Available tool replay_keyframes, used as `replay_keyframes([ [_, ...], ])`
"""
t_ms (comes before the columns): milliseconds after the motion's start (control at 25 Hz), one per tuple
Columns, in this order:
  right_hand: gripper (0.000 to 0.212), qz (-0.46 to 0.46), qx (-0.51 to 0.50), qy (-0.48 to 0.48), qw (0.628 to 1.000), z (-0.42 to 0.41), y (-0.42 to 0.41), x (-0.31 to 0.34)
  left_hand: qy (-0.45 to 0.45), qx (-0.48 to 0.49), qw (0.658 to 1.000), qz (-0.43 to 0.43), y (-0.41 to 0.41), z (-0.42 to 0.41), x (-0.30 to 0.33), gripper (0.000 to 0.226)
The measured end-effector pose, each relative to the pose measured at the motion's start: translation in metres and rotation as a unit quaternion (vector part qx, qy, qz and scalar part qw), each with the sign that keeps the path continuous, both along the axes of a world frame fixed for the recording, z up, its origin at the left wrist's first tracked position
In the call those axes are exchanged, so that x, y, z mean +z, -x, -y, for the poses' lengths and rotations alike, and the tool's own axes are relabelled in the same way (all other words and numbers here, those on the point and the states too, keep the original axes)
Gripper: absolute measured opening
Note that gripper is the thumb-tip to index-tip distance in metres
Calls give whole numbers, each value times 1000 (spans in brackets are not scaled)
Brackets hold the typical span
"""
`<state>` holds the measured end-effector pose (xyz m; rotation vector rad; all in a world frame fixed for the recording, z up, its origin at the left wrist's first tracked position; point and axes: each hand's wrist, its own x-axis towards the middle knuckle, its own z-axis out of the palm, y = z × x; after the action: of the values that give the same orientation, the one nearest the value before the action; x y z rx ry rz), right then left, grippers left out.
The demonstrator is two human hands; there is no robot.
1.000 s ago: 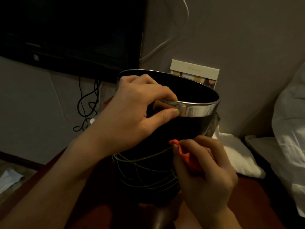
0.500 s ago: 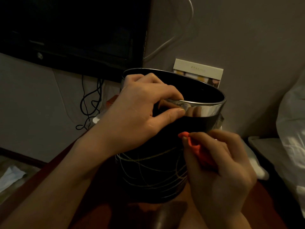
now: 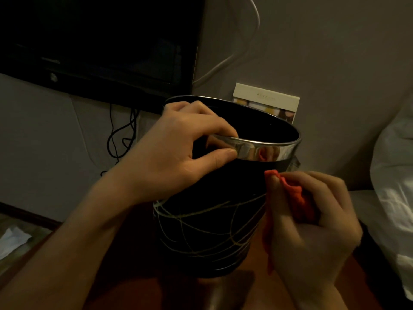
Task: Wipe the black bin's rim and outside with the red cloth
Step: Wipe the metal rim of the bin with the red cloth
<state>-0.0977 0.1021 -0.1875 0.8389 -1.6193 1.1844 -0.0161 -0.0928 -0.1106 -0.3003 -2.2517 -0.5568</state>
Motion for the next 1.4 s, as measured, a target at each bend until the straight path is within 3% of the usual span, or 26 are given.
replay_keyframes([
  [240,23,-38,-2,-62,997,12,-2,-25,67,44,996,-49,7,-21,-6,27],
  [640,26,-65,-1,-92,994,8,3,-25,21,10,999,-42,7,-11,-3,27],
  [880,17,-26,28,-14,999,-2,2,-2,-28,6,998,-57,6,-1,-2,18],
  [1040,24,-37,8,-42,998,2,5,-13,25,30,997,-68,9,-17,-5,24],
  [1240,20,-98,5,-114,989,16,0,-41,4,21,998,-64,10,-14,-6,23],
  [1400,20,-86,2,-97,992,8,3,-30,-4,24,998,-58,10,-14,-5,21],
])
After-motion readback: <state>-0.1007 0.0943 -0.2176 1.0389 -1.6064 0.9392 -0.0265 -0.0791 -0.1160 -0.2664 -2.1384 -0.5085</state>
